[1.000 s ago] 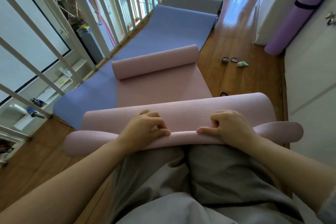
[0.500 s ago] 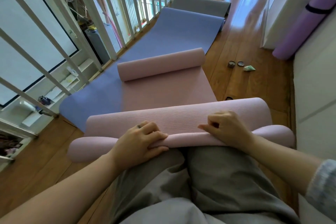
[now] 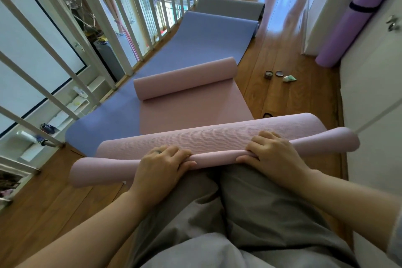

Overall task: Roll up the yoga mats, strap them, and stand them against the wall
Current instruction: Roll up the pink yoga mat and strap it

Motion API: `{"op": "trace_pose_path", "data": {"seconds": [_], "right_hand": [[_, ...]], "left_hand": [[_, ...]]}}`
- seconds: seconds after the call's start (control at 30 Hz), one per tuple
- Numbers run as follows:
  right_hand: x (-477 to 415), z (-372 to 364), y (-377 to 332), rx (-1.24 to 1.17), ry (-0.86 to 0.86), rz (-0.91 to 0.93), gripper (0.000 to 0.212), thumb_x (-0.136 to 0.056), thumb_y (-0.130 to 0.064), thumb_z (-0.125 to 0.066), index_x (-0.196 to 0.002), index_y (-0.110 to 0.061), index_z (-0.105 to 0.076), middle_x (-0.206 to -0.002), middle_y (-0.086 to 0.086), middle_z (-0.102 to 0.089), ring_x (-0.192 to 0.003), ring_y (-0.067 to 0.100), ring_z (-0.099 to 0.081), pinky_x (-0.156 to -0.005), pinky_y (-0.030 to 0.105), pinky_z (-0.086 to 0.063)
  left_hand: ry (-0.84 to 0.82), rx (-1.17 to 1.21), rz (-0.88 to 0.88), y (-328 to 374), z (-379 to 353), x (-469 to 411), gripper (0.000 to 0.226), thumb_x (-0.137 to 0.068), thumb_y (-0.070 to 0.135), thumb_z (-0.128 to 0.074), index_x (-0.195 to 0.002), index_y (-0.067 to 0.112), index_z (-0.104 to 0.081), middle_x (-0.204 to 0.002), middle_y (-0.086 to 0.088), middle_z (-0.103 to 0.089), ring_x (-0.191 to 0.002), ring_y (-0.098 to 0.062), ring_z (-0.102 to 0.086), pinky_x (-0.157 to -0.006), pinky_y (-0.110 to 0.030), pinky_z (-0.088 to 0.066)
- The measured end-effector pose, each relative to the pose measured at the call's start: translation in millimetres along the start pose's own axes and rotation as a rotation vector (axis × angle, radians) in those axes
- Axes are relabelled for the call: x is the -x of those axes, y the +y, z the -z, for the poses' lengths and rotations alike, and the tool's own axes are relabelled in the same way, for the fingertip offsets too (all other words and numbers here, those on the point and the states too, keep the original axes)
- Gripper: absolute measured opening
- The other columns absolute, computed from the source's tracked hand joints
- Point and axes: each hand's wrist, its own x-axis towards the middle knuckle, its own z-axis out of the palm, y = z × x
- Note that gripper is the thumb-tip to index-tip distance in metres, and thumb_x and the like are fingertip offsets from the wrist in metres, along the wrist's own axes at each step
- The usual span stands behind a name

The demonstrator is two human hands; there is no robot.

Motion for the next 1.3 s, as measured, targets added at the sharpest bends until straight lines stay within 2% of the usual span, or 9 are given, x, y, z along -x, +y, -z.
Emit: {"op": "trace_pose_path", "data": {"seconds": [0.1,0.23,0.4,0.57,0.77,0.87,0.97,1.13,1.3], "right_hand": [[-8,-5,7,-0.110,-0.036,-0.097,0.058,-0.092,-0.059,-0.035,-0.065,-0.015,-0.061,-0.064,-0.001,-0.061,-0.056,0.013,-0.052,-0.051,0.034,-0.052],[-29,-1,21,-0.370,-0.194,-0.276,0.058,-0.079,-0.070,-0.045,-0.075,-0.014,-0.057,-0.070,-0.006,-0.054,-0.061,0.008,-0.046,-0.058,0.024,-0.042],[-46,-1,30,-0.308,-0.322,-0.380,0.045,-0.078,-0.059,-0.062,-0.063,-0.021,-0.044,-0.065,-0.007,-0.047,-0.065,0.009,-0.039,-0.059,0.025,-0.029],[-67,-3,37,-0.324,-0.464,-0.452,0.051,-0.076,-0.061,-0.065,-0.059,-0.016,-0.048,-0.061,-0.003,-0.051,-0.064,0.014,-0.045,-0.063,0.028,-0.032],[-61,-8,33,-0.375,-0.352,-0.427,0.048,-0.079,-0.046,-0.072,-0.055,-0.018,-0.041,-0.055,-0.006,-0.046,-0.054,0.009,-0.039,-0.053,0.023,-0.029],[-55,-11,26,-0.251,-0.130,-0.215,0.049,-0.083,-0.043,-0.068,-0.052,-0.016,-0.042,-0.051,-0.011,-0.039,-0.051,0.010,-0.035,-0.057,0.026,-0.030],[-40,-11,23,-0.138,0.047,0.027,0.046,-0.088,-0.046,-0.053,-0.059,-0.012,-0.057,-0.060,-0.003,-0.055,-0.056,0.013,-0.047,-0.059,0.024,-0.040],[-19,3,28,-0.044,-0.102,0.025,0.053,-0.078,-0.067,-0.052,-0.086,-0.018,-0.070,-0.088,-0.003,-0.063,-0.080,0.012,-0.054,-0.077,0.027,-0.044],[-26,8,31,-0.153,-0.113,-0.075,0.053,-0.081,-0.063,-0.053,-0.096,-0.016,-0.071,-0.089,-0.001,-0.069,-0.074,0.013,-0.060,-0.068,0.026,-0.050]], "left_hand": [[-0.044,0.021,0.031,-2,2,-10,0.035,-0.091,0.049,-0.039,-0.092,0.023,-0.062,-0.080,0.004,-0.070,-0.066,-0.019,-0.067,-0.057,-0.031,-0.053],[-0.184,0.185,0.099,-16,4,-27,0.031,-0.094,0.047,-0.047,-0.101,0.022,-0.064,-0.101,0.003,-0.062,-0.090,-0.020,-0.060,-0.075,-0.034,-0.049],[-0.257,0.212,0.029,-33,4,-44,0.054,-0.087,0.064,-0.036,-0.101,0.022,-0.068,-0.098,0.008,-0.048,-0.092,-0.011,-0.042,-0.083,-0.032,-0.043],[-0.030,0.239,-0.086,-34,-2,-38,0.041,-0.091,0.057,-0.039,-0.103,0.023,-0.058,-0.095,0.003,-0.053,-0.078,-0.013,-0.053,-0.068,-0.031,-0.050],[0.113,0.020,-0.247,-36,-7,-21,0.043,-0.099,0.047,-0.038,-0.088,0.019,-0.069,-0.091,0.000,-0.063,-0.076,-0.019,-0.059,-0.059,-0.033,-0.053],[0.059,-0.076,-0.231,-38,-2,-16,0.047,-0.094,0.055,-0.039,-0.092,0.021,-0.072,-0.093,0.002,-0.064,-0.078,-0.018,-0.061,-0.059,-0.033,-0.054],[0.020,-0.121,-0.186,-39,-1,-8,0.046,-0.088,0.060,-0.045,-0.100,0.024,-0.072,-0.095,0.004,-0.065,-0.082,-0.017,-0.061,-0.066,-0.034,-0.054],[0.024,-0.169,-0.108,-34,-3,-9,0.044,-0.086,0.057,-0.046,-0.103,0.027,-0.073,-0.091,0.005,-0.066,-0.086,-0.020,-0.061,-0.076,-0.034,-0.046],[-0.018,-0.214,-0.171,-40,-4,-26,0.050,-0.093,0.055,-0.036,-0.095,0.022,-0.074,-0.083,0.002,-0.070,-0.073,-0.021,-0.064,-0.068,-0.031,-0.051]]}}
